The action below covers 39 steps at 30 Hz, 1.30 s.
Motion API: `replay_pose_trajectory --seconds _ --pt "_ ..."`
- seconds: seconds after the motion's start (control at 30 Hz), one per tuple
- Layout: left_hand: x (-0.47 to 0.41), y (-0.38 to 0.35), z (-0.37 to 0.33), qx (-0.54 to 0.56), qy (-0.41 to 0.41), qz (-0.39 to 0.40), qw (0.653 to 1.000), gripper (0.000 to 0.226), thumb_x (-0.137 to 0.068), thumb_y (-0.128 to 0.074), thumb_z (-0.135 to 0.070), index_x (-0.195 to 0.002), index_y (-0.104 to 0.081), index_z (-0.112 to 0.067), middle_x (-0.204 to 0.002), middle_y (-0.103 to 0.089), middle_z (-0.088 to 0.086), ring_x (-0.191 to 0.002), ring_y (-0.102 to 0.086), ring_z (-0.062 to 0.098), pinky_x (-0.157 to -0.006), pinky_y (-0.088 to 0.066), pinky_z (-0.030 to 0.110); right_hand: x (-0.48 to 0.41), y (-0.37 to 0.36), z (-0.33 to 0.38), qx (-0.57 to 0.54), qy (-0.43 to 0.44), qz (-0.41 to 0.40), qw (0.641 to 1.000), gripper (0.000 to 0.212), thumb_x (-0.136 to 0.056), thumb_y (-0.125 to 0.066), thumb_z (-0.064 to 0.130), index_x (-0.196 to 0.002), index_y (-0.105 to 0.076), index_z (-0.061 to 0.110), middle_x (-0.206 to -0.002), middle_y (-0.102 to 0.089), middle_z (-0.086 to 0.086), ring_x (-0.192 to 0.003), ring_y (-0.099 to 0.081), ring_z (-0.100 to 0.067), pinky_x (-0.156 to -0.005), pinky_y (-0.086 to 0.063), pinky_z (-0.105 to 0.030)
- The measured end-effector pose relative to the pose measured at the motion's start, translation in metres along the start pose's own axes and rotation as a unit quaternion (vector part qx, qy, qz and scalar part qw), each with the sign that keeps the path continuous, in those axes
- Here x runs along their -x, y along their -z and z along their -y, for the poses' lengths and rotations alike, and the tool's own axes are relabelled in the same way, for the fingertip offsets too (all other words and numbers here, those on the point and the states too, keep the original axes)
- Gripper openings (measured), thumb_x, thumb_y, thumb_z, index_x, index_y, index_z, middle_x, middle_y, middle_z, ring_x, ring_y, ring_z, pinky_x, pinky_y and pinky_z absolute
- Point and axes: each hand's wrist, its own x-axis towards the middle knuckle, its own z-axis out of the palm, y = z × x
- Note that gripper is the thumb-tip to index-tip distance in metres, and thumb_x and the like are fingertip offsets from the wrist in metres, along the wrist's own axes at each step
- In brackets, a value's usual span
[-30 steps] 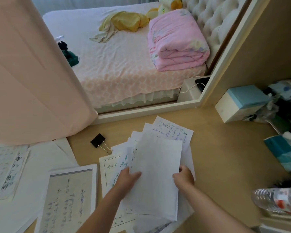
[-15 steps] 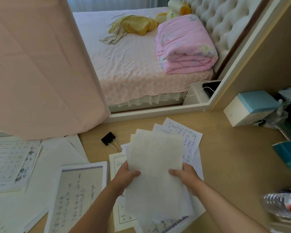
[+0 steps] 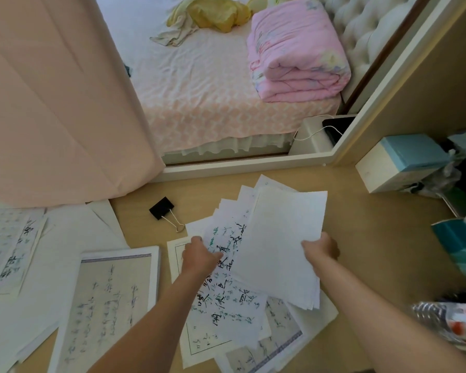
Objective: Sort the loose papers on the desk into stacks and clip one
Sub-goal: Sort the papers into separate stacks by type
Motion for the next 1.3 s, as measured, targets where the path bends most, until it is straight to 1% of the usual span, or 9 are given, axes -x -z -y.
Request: replay_pose_trajectory --seconds 0.2,0.33,0.43,0.63,0.77,0.87,0.97,1.13,1.3 --pt "0.008 -0.016 -0.02 -0.084 0.005 -0.017 0.996 0.047 -0.079 -0.073 -0.042 -0.116 -0.062 -0.015 -0.128 -0.045 0.006 -0.123 -0.038 0.026 -0.093 -0.043 0.036 0.009 -0.021 -0.001 0.13 0.058 0.011 0.99 0.033 -0.083 -0.053 0.006 -0.113 -0.064 0.012 -0.125 -0.043 -0.017 -0.115 -0.039 -0.037 -0.092 -0.044 -0.038" --pt "0.015 -0.021 -0.028 0.13 0.016 0.054 0.99 0.04 -0.082 -0.076 -0.028 -0.109 -0.052 -0.012 -0.11 -0.058 0.005 -0.083 -0.058 0.014 -0.063 -0.045 0.025 0.014 -0.021 -0.014 0.134 0.127 -0.029 0.982 0.032 -0.079 -0.058 0.003 -0.109 -0.067 0.005 -0.124 -0.048 -0.018 -0.112 -0.041 -0.038 -0.091 -0.039 -0.037" --pt "0.026 -0.019 -0.029 0.243 0.039 0.109 0.963 0.041 -0.085 -0.075 -0.024 -0.117 -0.05 -0.014 -0.106 -0.066 0.005 -0.086 -0.068 0.02 -0.064 -0.054 0.031 0.015 -0.017 -0.02 0.087 0.167 -0.021 0.982 0.029 -0.08 -0.058 0.001 -0.107 -0.067 0.003 -0.115 -0.057 -0.018 -0.105 -0.051 -0.038 -0.086 -0.043 -0.039" --pt "0.037 0.007 -0.004 0.319 0.007 0.042 0.947 0.02 -0.099 -0.054 -0.032 -0.099 -0.069 -0.018 -0.093 -0.074 0.002 -0.084 -0.071 0.021 -0.073 -0.058 0.038 0.031 -0.004 -0.012 -0.111 0.089 0.177 0.974 0.026 -0.08 -0.059 -0.005 -0.089 -0.068 0.017 -0.085 -0.072 -0.001 -0.074 -0.065 -0.02 -0.063 -0.05 -0.027" --pt "0.042 0.006 0.042 0.133 -0.038 -0.092 0.986 0.023 -0.099 -0.046 -0.026 -0.084 -0.061 -0.018 -0.086 -0.066 -0.001 -0.082 -0.065 0.02 -0.073 -0.057 0.044 0.049 -0.017 -0.007 -0.026 0.101 0.216 0.971 0.018 -0.083 -0.056 0.004 -0.092 -0.067 0.016 -0.084 -0.069 -0.001 -0.072 -0.061 -0.02 -0.06 -0.045 -0.027" --pt "0.049 -0.002 0.065 0.032 -0.003 -0.151 0.988 0.021 -0.095 -0.051 -0.022 -0.108 -0.063 -0.011 -0.119 -0.057 0.008 -0.114 -0.053 0.032 -0.097 -0.046 0.045 0.072 -0.04 -0.001 0.053 0.108 0.191 0.974 0.023 -0.078 -0.05 0.012 -0.095 -0.065 0.015 -0.099 -0.064 -0.008 -0.089 -0.06 -0.028 -0.07 -0.054 -0.034" --pt "0.052 0.002 0.069 0.085 0.078 -0.11 0.987 0.055 -0.09 -0.057 -0.031 -0.141 -0.043 -0.016 -0.142 -0.039 0.013 -0.127 -0.043 0.036 -0.103 -0.045 0.05 0.1 -0.059 0.004 0.089 0.104 0.159 0.978 0.032 -0.073 -0.049 0.015 -0.102 -0.061 0.021 -0.11 -0.05 -0.008 -0.103 -0.048 -0.033 -0.086 -0.053 -0.044" --pt "0.051 0.025 0.073 0.248 0.071 -0.064 0.964 0.062 -0.086 -0.065 -0.016 -0.14 -0.034 -0.01 -0.128 -0.054 0.009 -0.104 -0.056 0.026 -0.069 -0.054 0.033 0.132 -0.066 0.007 0.006 0.037 0.171 0.985 0.054 -0.077 -0.058 0.012 -0.127 -0.047 0.03 -0.127 -0.036 -0.005 -0.102 -0.052 -0.027 -0.078 -0.053 -0.035" --pt "0.054 0.039 0.086 0.243 0.021 -0.031 0.969 0.035 -0.092 -0.059 -0.012 -0.126 -0.054 -0.01 -0.107 -0.064 0.001 -0.09 -0.061 0.018 -0.076 -0.048 0.03 0.136 -0.066 0.001 0.01 0.012 0.255 0.967 0.042 -0.077 -0.072 0.007 -0.118 -0.061 0.009 -0.11 -0.068 -0.007 -0.088 -0.065 -0.023 -0.076 -0.056 -0.032"
